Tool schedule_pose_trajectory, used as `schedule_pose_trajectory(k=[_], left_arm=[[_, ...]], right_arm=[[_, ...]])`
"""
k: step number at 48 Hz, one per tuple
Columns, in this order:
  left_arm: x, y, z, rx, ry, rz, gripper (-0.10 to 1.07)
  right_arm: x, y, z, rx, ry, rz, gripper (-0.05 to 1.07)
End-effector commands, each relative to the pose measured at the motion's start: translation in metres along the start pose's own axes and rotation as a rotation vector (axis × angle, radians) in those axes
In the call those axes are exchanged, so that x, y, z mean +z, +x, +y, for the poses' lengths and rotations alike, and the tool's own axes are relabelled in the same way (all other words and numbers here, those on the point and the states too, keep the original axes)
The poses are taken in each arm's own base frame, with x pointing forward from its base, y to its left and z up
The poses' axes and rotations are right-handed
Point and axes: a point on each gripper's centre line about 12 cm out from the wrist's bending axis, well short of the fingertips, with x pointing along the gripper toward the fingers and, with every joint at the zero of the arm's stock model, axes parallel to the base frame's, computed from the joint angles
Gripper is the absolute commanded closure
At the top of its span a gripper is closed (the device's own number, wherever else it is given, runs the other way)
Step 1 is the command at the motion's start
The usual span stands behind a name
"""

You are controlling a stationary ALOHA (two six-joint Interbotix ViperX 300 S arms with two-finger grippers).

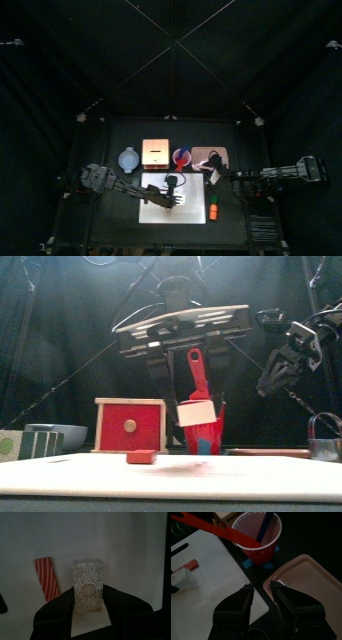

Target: Place rice on cutting board

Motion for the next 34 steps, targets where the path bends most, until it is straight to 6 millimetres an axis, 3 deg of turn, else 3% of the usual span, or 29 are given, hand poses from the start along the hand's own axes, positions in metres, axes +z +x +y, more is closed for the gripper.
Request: schedule_pose_trajectory(k=[1,16,34], left_arm=[[0.0077,-0.0103,-0.0129,-0.050,-0.017,-0.004,0.31],[0.0134,-0.0086,-0.0183,-0.061,-0.013,-0.032,0.29],[0.0154,-0.0068,-0.0202,-0.062,-0.014,-0.034,0.11]], right_arm=[[0.0048,-0.0008,0.0015,0.004,0.001,-0.013,0.30],[0.0045,-0.0007,0.0009,0.003,-0.003,-0.014,0.30],[0.0036,-0.0009,0.0016,0.006,-0.006,-0.012,0.30]])
